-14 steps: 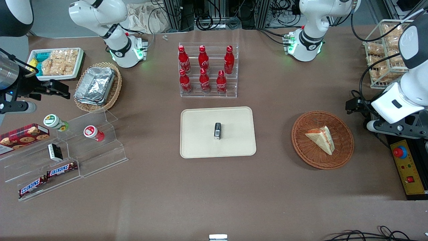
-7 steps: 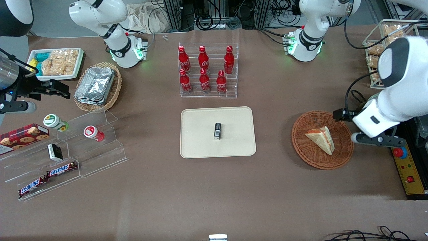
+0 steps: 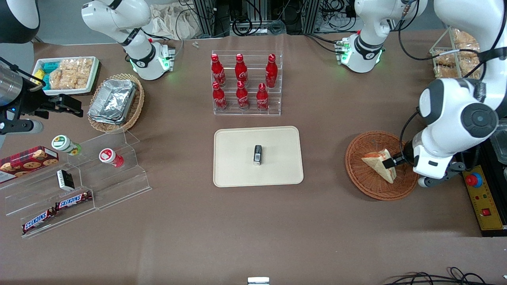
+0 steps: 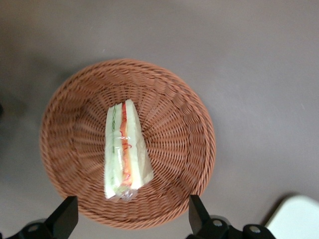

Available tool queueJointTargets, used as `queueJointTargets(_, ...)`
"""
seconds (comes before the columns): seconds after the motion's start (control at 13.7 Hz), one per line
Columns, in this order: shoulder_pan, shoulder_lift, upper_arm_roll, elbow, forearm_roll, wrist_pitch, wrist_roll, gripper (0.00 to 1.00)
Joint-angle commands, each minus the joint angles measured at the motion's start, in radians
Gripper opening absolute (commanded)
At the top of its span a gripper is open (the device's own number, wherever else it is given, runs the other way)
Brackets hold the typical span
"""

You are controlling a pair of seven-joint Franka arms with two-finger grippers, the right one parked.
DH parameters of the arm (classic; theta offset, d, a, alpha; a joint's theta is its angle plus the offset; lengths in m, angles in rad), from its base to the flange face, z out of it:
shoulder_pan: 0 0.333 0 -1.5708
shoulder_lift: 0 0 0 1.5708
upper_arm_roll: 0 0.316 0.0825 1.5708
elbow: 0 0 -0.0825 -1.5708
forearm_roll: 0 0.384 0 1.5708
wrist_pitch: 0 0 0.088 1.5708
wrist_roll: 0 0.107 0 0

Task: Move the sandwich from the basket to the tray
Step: 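Lower the left gripper and close it on the triangular sandwich, then lift the sandwich and carry it with the left gripper over the tray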

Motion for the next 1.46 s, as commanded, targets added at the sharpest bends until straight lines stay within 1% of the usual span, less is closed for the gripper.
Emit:
queueJointTargets(0.0,0.006,0.033,-0.001,-0.057,0.003,0.099,-0.161,1.00)
queueJointTargets(0.15,0.006,0.061,0.001,-0.091,0.005,0.142,-0.166,1.00)
queueJointTargets(0.44,0.042,0.073,0.001,-0.201,0.008,0.295,-0.163,1.00)
queueJointTargets(0.8,0.043,0.116,0.001,-0.215,0.003,0.343,-0.168,0.99)
queueJointTargets(0.88,0.041,0.127,-0.001,-0.207,-0.004,0.343,-0.189,0.87)
queueJointTargets(1.02,0.033,0.138,-0.002,-0.198,0.000,0.349,-0.256,0.19)
queueJointTargets(1.1,0.030,0.138,-0.004,-0.195,0.002,0.351,-0.261,0.00)
queueJointTargets(1.24,0.030,0.136,-0.004,-0.169,0.006,0.348,-0.295,0.00)
queueJointTargets(1.39,0.030,0.106,-0.004,-0.158,0.010,0.326,-0.290,0.00)
